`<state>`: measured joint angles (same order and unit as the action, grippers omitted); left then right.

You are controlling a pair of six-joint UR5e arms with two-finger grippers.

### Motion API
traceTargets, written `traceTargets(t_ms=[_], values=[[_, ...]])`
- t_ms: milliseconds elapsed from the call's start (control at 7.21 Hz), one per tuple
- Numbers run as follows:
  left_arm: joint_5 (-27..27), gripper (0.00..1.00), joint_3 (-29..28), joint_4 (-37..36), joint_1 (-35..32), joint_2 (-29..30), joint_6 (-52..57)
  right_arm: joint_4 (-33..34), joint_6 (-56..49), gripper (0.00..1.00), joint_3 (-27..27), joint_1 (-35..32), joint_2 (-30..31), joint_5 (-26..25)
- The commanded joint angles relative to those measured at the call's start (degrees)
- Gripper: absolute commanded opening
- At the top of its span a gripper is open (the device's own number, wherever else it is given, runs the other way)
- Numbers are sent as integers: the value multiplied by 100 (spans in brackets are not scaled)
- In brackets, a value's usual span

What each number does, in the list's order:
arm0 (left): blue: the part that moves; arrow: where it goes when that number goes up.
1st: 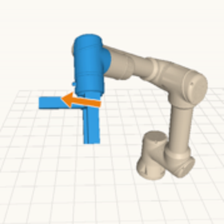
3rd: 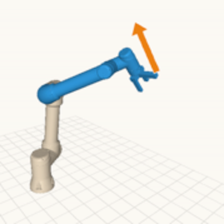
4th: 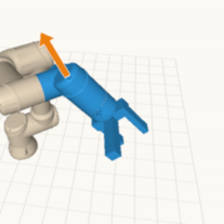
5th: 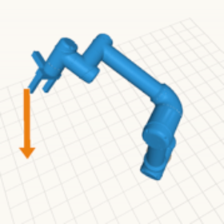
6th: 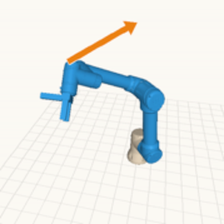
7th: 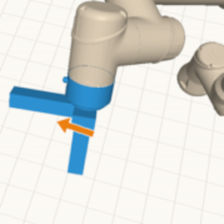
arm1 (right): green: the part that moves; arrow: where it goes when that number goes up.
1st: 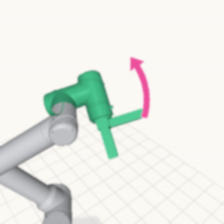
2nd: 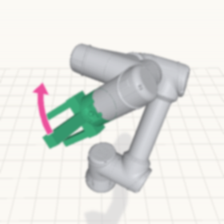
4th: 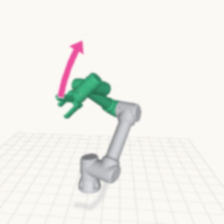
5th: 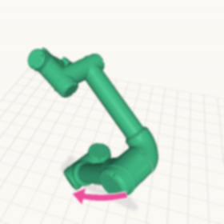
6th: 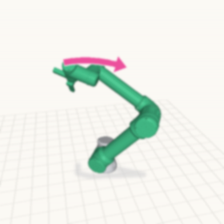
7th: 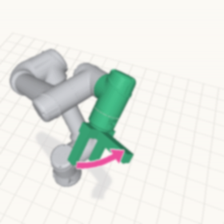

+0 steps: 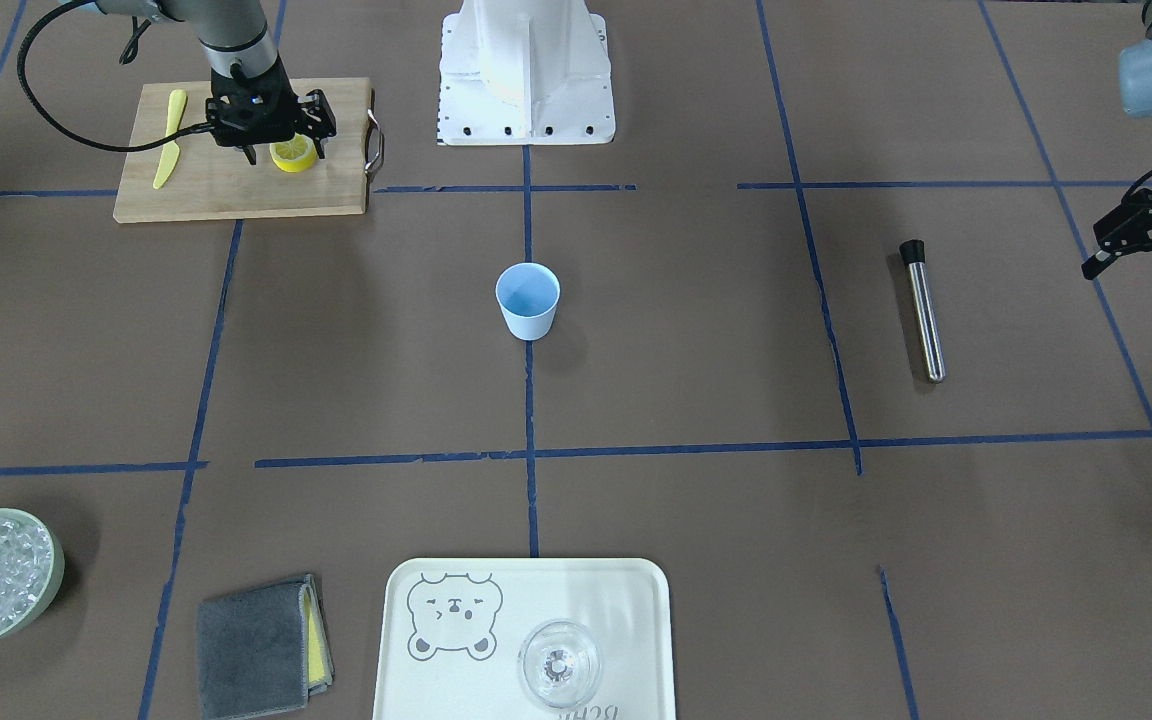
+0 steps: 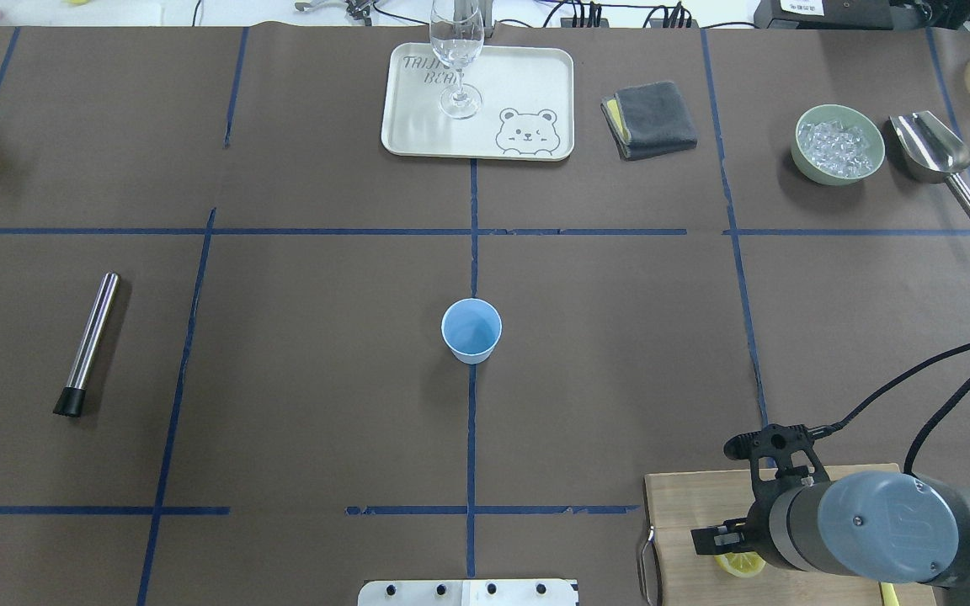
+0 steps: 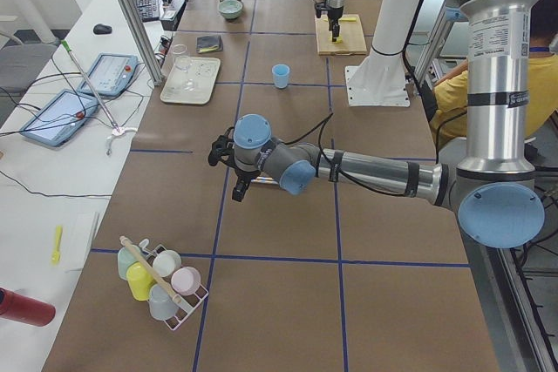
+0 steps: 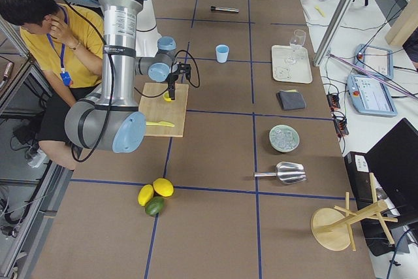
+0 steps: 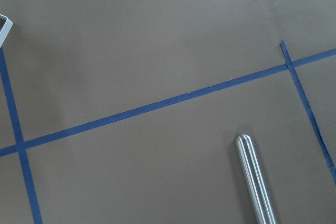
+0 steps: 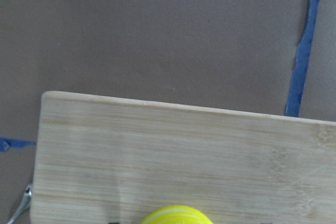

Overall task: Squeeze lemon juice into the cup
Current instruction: 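Lower the right gripper over the lemon slice on the wooden board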

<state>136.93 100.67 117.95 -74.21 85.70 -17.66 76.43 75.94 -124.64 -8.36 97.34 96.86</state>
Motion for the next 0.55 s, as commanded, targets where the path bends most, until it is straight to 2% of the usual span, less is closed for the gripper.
traceTargets(t_ms=[0,416], values=[[9,100,14,0,-6,0,0,-5,0,89,45,45,-4,8],[0,100,-12,0,-6,0,9,-5,0,89,27,107,5,44]])
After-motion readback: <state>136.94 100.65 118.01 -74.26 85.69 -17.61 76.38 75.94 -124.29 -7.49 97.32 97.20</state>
